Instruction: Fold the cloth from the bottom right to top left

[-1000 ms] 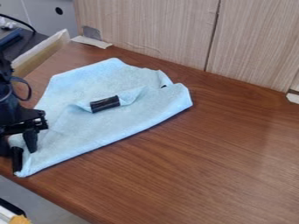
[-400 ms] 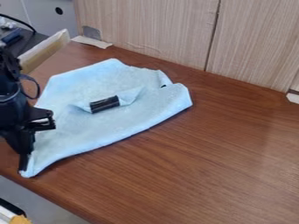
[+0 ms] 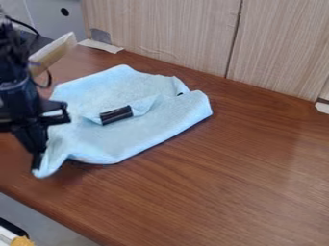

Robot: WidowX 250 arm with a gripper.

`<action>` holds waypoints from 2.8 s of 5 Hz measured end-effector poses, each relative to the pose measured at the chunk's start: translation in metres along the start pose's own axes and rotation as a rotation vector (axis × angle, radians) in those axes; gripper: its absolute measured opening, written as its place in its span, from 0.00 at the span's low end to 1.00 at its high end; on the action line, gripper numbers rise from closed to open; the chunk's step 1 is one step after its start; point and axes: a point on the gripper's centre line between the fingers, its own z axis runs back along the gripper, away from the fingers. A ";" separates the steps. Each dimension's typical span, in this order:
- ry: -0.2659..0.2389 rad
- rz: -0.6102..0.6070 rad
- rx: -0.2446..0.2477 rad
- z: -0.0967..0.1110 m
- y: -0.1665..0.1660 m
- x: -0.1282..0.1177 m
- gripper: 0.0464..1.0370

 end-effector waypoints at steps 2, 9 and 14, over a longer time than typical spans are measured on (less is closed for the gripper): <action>0.012 0.012 -0.073 0.026 -0.042 0.010 0.01; -0.033 0.011 0.006 -0.028 -0.153 0.041 0.04; -0.031 -0.008 0.014 -0.020 -0.150 0.039 0.97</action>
